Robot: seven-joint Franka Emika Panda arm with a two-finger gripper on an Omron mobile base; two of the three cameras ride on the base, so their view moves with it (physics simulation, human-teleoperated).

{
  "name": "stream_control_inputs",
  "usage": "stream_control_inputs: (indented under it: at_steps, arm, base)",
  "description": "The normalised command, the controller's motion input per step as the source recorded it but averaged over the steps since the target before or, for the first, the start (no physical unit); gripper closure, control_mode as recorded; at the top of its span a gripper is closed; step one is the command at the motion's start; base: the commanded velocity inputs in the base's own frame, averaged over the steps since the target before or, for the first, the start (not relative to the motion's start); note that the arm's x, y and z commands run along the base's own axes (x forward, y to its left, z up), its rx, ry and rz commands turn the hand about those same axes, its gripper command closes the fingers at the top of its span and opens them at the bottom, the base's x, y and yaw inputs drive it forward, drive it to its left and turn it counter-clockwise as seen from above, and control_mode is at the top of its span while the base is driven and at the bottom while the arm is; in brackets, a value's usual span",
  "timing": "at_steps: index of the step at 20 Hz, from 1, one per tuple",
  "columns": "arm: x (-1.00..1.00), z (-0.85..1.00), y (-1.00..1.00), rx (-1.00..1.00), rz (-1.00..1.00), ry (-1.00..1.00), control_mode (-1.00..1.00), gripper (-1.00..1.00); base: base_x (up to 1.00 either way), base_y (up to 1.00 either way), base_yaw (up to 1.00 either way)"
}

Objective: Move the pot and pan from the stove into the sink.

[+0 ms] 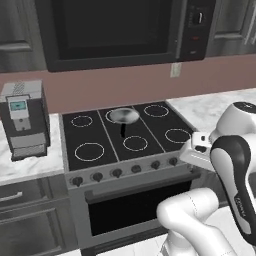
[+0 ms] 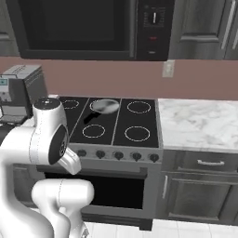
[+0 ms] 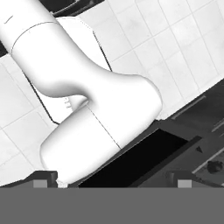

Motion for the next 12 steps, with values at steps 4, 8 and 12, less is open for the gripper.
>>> stream_control_inputs:
  at_steps: [4,8,12]
  arm:
    - [0.0,0.0,0.0,0.0,0.0,0.0,1.0,-1.0]
    - [0.0,0.0,0.0,0.0,0.0,0.0,1.0,-1.0]
    - [0.0,0.0,0.0,0.0,0.0,0.0,1.0,-1.0]
  base:
    - [0.52,-0.34,0.0]
    - [0.64,-0.02,0.0]
    - [0.62,0.01,0.01]
